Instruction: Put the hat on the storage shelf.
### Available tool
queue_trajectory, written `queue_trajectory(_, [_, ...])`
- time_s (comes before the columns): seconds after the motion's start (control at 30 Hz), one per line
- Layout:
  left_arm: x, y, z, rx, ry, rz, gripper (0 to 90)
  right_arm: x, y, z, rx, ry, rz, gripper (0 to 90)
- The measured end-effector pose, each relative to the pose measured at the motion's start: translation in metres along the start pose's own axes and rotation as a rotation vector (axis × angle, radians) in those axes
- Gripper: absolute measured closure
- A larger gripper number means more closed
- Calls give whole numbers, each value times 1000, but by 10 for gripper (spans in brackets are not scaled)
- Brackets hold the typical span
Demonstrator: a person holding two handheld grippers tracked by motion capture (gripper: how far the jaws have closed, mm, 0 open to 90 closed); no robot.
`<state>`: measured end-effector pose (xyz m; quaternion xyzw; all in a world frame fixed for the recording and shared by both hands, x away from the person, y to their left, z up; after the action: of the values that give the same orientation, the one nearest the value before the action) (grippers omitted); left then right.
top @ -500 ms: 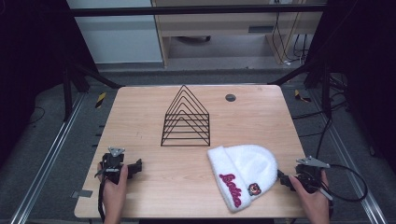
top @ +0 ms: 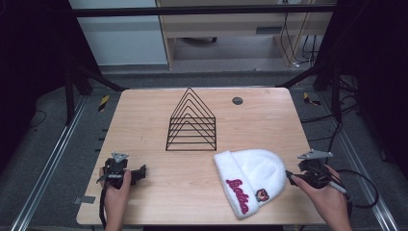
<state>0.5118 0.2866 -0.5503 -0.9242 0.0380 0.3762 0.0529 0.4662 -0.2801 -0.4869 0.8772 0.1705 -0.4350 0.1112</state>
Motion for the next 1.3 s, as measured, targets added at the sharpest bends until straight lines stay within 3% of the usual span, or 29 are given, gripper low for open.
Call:
queue_trajectory(0.13, [0, 0, 0, 0, 0, 0, 0, 5, -4, -13, -19, -30, -37, 427])
queue_trajectory(0.17, [0, 0, 0, 1, 0, 0, 0, 10, -6, -22, -23, -55, -82, 451])
queue_trajectory(0.27, [0, 0, 0, 3, 0, 2, 0, 16, -7, -28, -26, -81, -99, 465])
queue_trajectory(0.37, [0, 0, 0, 5, 1, 5, 0, 28, -5, -34, -7, -126, -117, 489])
queue_trajectory(0.4, [-1, 0, 1, 7, 1, 6, 0, 36, -5, -36, 12, -149, -146, 500])
queue_trajectory(0.7, [-1, 0, 1, 8, 1, 7, 0, 59, -6, -36, 55, -258, -155, 524])
queue_trajectory(1.03, [-1, 1, 1, 9, 1, 9, 0, 69, -5, -36, 72, -311, -168, 532])
queue_trajectory(1.3, [-1, 1, 1, 7, 3, 8, 0, 72, -6, -36, 70, -320, -171, 570])
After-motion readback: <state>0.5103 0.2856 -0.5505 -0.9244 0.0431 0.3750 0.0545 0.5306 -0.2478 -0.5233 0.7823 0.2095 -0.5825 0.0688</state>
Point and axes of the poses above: each handheld gripper's, and its own axes: x roughly forward along the jaws, z roughly out of its underside, y roughly to its right, the point moved 6 cm from there along x, roughly forward along the jaws, and after that the axes turned 4 degrees about -z, right-handed, at the moved point
